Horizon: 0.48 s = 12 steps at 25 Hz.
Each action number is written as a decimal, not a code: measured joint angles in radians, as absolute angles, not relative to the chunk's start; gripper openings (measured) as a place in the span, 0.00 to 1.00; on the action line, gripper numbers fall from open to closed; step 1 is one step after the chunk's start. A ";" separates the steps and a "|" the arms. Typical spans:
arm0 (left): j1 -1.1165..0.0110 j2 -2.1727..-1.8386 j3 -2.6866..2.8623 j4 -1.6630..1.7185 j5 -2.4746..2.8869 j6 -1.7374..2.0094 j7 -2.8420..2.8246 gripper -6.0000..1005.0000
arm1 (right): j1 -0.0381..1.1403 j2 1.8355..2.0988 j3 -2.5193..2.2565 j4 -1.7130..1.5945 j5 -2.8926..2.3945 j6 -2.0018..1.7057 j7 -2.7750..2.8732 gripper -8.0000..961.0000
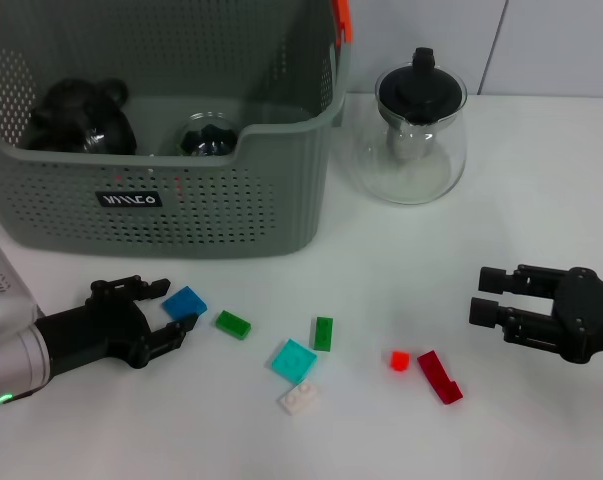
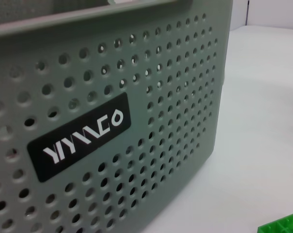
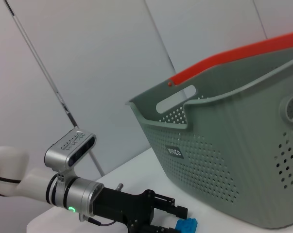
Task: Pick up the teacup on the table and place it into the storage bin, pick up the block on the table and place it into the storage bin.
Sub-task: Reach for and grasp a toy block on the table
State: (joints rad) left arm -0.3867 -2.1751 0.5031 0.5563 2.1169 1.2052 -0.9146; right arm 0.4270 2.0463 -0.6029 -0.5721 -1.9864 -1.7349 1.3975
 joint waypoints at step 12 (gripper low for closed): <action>-0.390 -2.175 0.508 0.541 2.115 1.207 -0.912 0.56 | 0.425 2.046 -0.603 -0.572 -1.986 -1.735 1.398 0.61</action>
State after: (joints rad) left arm -0.3904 -2.1753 0.5082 0.5408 2.1151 1.2072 -0.9122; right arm 0.4249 2.0463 -0.6029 -0.5721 -1.9864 -1.7349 1.3975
